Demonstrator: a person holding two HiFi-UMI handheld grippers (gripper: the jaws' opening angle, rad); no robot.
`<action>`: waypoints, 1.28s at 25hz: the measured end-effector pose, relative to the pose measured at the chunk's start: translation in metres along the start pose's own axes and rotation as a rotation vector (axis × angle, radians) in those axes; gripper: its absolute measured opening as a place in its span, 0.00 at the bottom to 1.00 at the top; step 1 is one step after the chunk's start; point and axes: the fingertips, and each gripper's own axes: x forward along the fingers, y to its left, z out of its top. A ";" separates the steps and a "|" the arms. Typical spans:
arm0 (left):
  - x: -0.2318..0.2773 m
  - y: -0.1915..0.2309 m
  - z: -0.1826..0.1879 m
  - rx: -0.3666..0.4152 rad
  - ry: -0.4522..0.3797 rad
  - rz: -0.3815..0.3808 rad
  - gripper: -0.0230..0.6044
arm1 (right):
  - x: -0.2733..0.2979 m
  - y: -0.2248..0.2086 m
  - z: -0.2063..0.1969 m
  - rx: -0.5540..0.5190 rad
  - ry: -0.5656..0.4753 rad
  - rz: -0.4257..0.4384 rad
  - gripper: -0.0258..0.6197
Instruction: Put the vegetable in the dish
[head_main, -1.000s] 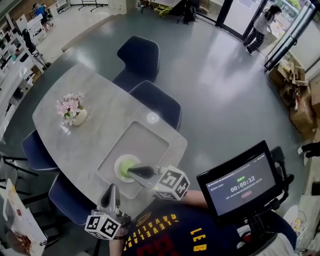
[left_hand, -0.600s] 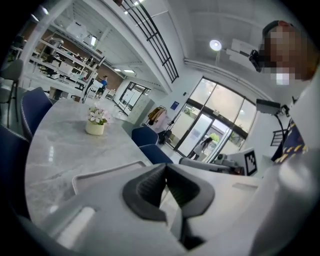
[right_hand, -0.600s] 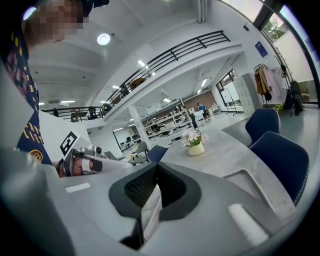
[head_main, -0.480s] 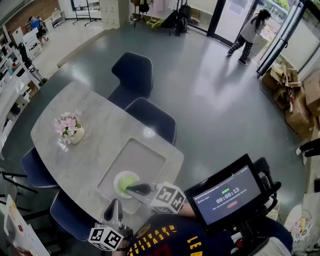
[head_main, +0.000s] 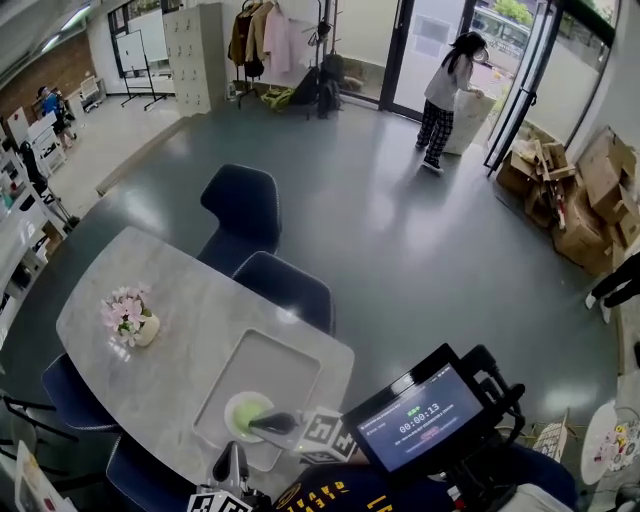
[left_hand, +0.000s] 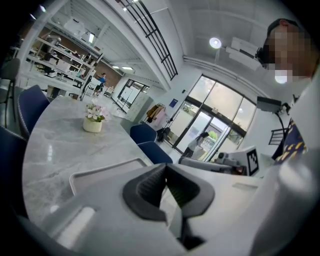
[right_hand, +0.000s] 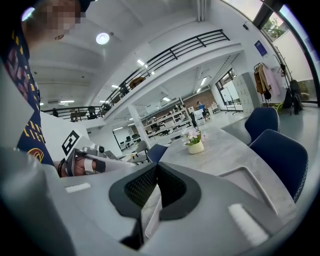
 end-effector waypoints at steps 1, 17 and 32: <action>0.000 0.000 -0.001 0.001 0.002 -0.001 0.04 | 0.000 0.000 0.001 -0.003 0.001 0.002 0.05; 0.005 -0.004 -0.009 0.016 0.033 -0.019 0.04 | -0.001 0.003 -0.002 -0.032 0.002 0.021 0.05; -0.013 -0.032 -0.017 0.020 0.047 -0.022 0.04 | -0.033 0.032 -0.011 -0.006 0.005 0.006 0.05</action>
